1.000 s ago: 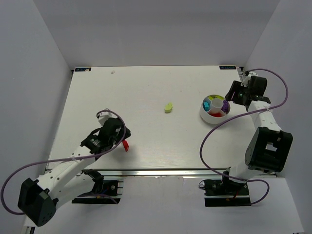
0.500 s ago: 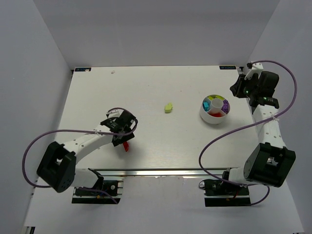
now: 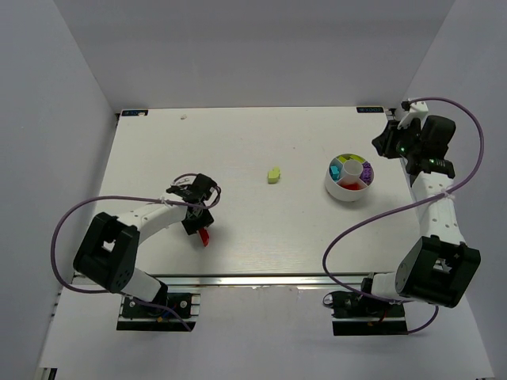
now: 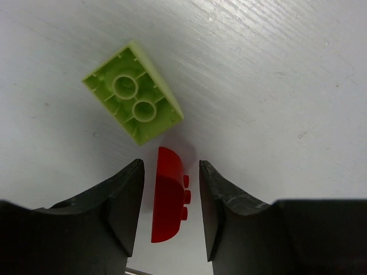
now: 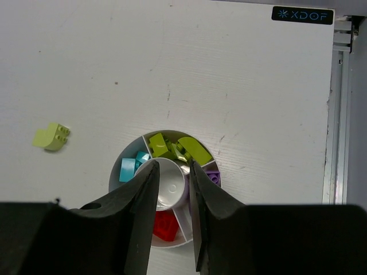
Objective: Sort the legos into containers by color
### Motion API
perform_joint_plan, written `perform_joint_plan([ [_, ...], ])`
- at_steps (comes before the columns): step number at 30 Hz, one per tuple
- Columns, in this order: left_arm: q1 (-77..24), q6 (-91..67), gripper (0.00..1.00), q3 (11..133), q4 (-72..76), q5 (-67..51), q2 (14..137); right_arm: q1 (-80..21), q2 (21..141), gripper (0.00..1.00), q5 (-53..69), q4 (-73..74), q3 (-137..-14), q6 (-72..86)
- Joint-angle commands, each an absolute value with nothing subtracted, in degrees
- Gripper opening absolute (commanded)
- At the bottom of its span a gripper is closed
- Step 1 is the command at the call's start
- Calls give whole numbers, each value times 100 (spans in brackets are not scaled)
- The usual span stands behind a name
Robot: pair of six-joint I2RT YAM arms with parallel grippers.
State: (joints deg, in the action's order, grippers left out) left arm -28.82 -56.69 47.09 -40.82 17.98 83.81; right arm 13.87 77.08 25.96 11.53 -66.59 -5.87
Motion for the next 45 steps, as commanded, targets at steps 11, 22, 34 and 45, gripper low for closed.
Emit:
perform_joint_plan([
  [11,-2848,-5440,29,4878,-3867,1292,8587,1477,7427,34,2786,782,-6583,-404],
  [22,-3154,-4862,0,5527,-3052,328,8262,1520,7278,42,3968,1088,-6627,-1273],
  [34,-4517,-2269,0,7004,1044,-3250,9772,1547,7225,5,5509,1898,-6942,-2512],
  [45,-4561,-1448,0,8630,3803,-5123,11809,1722,7233,11,5897,1890,-7374,-2436],
])
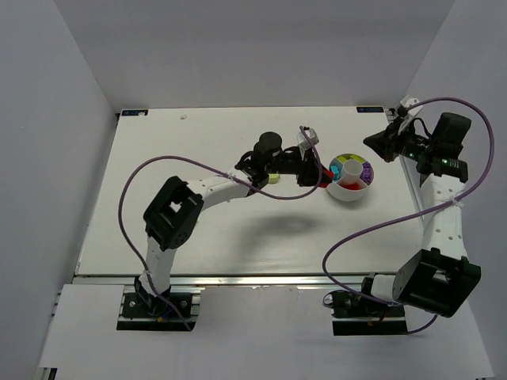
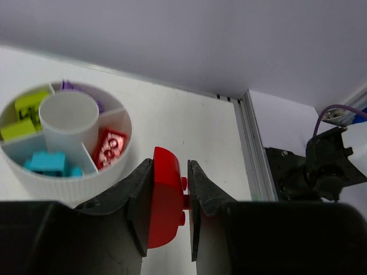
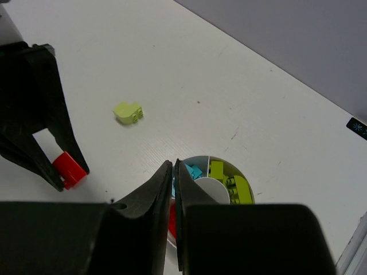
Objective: Sort the legos into containers by color
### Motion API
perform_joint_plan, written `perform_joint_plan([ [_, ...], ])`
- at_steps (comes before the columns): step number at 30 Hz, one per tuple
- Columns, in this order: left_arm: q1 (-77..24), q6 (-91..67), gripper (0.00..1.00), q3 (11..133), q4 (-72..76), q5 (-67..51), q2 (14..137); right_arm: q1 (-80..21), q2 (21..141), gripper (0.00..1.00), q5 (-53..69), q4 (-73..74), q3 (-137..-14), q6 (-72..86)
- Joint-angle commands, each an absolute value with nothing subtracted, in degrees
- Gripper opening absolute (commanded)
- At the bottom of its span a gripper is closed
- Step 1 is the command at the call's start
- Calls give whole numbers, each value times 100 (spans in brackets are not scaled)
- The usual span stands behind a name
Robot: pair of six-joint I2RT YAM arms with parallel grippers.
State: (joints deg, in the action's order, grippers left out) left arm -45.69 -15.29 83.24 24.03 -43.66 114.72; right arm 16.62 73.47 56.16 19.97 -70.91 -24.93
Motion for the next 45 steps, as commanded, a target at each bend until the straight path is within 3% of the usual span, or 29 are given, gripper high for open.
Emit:
perform_joint_plan([
  [1,-4570,-1624,0,8744,4075,-5150,11969,1723,7251,11,5924,1864,-7391,-2391],
  [5,-4667,-2302,0,9542,5131,-5194,12752,1749,7286,11,5976,1819,-7462,-2294],
  [13,-4913,-2479,0,10546,5563,-4914,13693,1793,7391,12,6047,1802,-7453,-2180],
  [31,-5054,-2206,0,11768,4984,-4456,14774,1951,7436,13,6214,1934,-7453,-2118],
  [45,-5045,-1802,0,11821,4527,-4114,14915,2030,7462,16,6372,1925,-7453,-2039],
])
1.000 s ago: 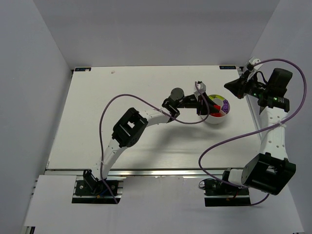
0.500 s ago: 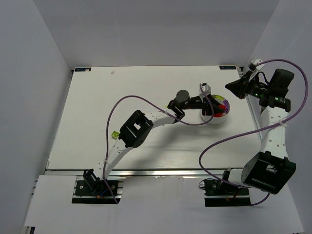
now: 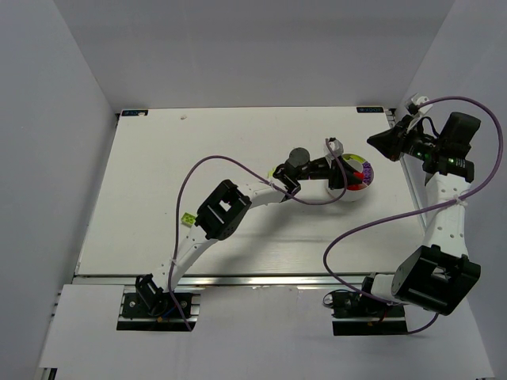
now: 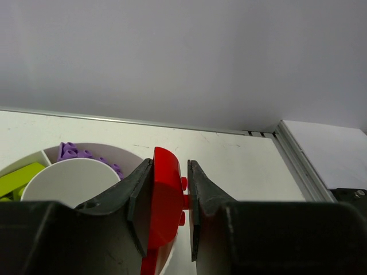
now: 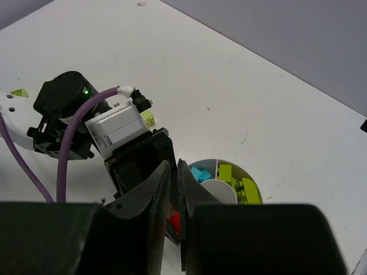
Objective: Sort the legos into containers by color
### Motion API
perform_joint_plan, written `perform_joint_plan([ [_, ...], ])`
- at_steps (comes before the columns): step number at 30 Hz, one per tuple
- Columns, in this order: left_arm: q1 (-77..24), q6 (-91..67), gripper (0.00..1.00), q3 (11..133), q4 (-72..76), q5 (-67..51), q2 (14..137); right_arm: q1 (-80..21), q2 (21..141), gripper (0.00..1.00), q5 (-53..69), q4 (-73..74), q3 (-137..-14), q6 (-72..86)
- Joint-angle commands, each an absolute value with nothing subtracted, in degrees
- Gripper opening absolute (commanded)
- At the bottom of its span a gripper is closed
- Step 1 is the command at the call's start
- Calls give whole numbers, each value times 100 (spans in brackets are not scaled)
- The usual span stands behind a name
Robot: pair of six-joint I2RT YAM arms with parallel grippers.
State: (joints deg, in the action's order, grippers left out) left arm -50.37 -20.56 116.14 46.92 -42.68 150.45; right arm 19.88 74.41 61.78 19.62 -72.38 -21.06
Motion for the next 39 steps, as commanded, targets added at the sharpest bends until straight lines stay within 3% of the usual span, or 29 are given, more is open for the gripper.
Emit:
perform_joint_plan([
  [1,-5045,-1767,0,11830,4457,-4078,14906,2030,7462,16,6381,1951,-7444,-2039],
  [8,-5045,-1626,5,11813,4342,-3867,14915,2057,7453,17,6451,2021,-7436,-2057],
  [11,-5054,-1617,14,11786,4315,-3823,14889,2057,7462,18,6477,2039,-7427,-2065],
  [13,-5045,-1626,27,11760,4298,-3771,14836,2065,7462,18,6486,2057,-7427,-2074],
  [16,-5054,-1617,36,11655,4298,-3718,14757,2065,7471,18,6513,2057,-7418,-2057],
  [21,-5054,-1591,44,11505,4289,-3665,14608,2065,7471,18,6548,2039,-7409,-2048],
  [33,-5115,-1521,47,11189,4377,-3499,13940,2065,7471,27,6653,2057,-7594,-2109],
  [36,-5107,-1415,44,10899,4237,-3218,13440,2065,7488,30,6767,2004,-7760,-2109],
  [39,-5072,-1205,34,10364,3606,-2691,12772,2065,7488,35,6820,1864,-7927,-2039],
])
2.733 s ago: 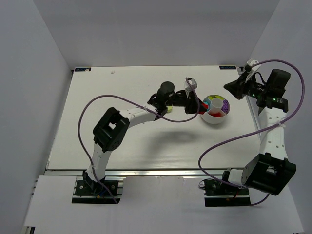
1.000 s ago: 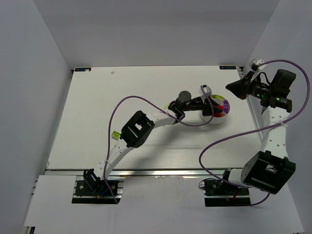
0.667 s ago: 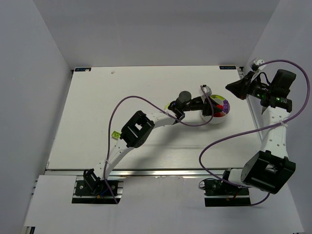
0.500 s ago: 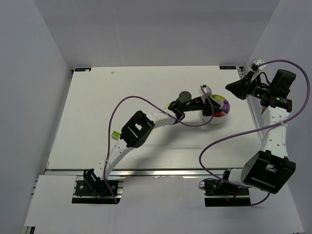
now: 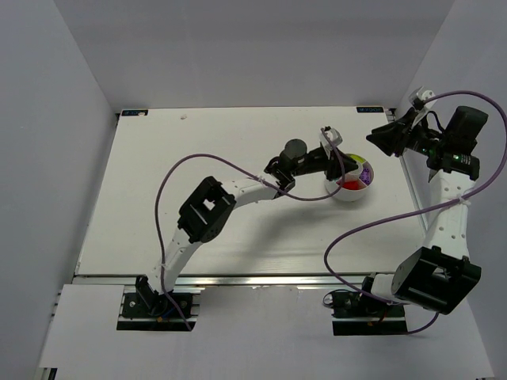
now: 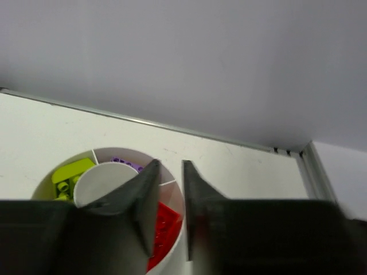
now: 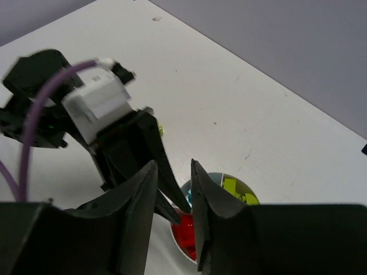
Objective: Sort the legos into containers by color
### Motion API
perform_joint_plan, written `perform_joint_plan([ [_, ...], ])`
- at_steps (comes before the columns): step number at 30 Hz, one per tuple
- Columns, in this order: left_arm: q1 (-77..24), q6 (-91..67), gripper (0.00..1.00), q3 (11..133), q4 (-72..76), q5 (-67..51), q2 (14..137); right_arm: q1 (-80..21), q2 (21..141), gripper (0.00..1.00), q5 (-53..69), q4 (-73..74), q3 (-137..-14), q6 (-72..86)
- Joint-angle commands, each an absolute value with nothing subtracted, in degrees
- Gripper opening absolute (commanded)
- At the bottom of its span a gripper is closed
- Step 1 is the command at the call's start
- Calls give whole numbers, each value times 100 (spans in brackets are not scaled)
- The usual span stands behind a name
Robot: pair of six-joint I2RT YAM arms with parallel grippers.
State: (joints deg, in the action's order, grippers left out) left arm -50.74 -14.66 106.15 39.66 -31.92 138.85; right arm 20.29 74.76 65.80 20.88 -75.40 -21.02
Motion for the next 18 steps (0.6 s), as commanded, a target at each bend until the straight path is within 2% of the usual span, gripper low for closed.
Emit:
perform_joint_plan([
  [1,-5054,-1161,27,10188,3534,-2524,12597,2065,7497,37,6820,1802,-7954,-1917],
  [4,-4914,-1274,17,9240,3341,-1989,11832,2065,7506,44,6733,1477,-7954,-1610],
  [6,-4773,-1476,14,8504,3043,-1602,11208,2031,7541,47,6715,1354,-7937,-1495],
  [10,-4387,-2169,13,7657,1770,-713,10276,1785,7655,52,6496,1562,-8015,-1494],
  [13,-3870,-3188,13,7288,306,-352,9688,1197,7848,53,5856,2666,-8243,-2466],
  [14,-3719,-3538,14,7173,20,-395,9555,978,7970,54,5218,2942,-8392,-2792],
  [17,-3297,-3779,33,6359,-693,-352,8809,116,8225,65,4170,3374,-8437,-3681],
  [18,-3183,-3823,54,6137,-834,-134,8580,-216,8305,73,4018,3366,-8446,-3752],
])
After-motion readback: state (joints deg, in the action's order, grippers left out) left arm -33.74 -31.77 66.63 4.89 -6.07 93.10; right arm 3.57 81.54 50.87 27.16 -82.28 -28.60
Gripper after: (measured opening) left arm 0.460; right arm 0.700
